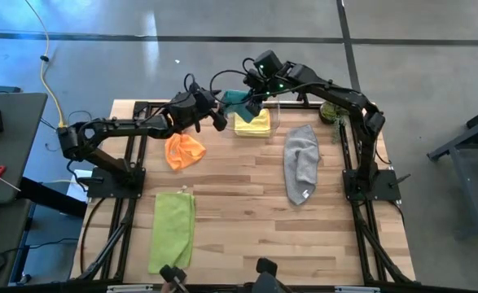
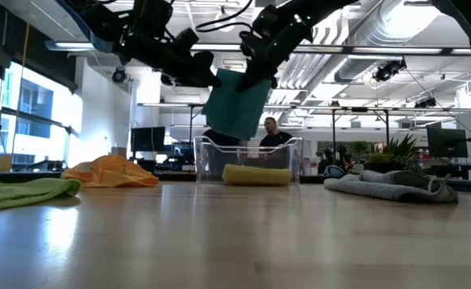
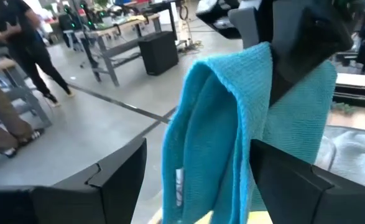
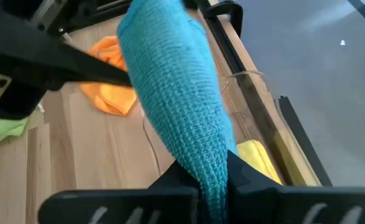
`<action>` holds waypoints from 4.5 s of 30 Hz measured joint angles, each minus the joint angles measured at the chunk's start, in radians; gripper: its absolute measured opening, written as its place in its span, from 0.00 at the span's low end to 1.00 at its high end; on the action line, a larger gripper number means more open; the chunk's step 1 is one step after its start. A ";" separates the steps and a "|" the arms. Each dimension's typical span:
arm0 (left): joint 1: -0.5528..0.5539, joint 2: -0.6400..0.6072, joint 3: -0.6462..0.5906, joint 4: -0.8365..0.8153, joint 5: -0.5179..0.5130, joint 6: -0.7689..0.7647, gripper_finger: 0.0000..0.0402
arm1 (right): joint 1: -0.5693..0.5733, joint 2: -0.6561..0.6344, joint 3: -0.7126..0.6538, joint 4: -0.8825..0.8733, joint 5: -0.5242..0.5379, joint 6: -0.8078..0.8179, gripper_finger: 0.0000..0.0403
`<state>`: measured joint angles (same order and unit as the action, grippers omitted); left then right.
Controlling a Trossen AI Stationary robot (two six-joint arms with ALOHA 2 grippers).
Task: Fold microfiber towels
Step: Stack the blue towel on top of the yellow towel in the transparent bin
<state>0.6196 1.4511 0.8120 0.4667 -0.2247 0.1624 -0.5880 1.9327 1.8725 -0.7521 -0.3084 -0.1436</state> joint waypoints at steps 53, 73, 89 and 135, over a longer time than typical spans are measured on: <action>0.077 -0.012 0.071 -0.124 0.513 0.052 0.66 | 0.039 -0.042 0.000 0.031 -0.035 -0.223 0.00; 0.016 -0.029 0.088 -0.137 0.343 0.221 0.11 | 0.036 -0.042 0.000 0.006 -0.034 -0.186 0.00; 0.049 -0.090 0.088 -0.202 0.393 0.230 0.02 | 0.042 -0.043 0.001 -0.016 -0.048 -0.214 0.00; 0.157 0.399 0.176 0.116 0.398 0.669 0.00 | -0.021 -0.040 -0.320 0.331 0.448 -0.676 0.00</action>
<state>0.7761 1.8497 0.9882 0.5830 0.1736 0.8310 -0.6087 1.8927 1.5524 -0.4210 0.1399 -0.8194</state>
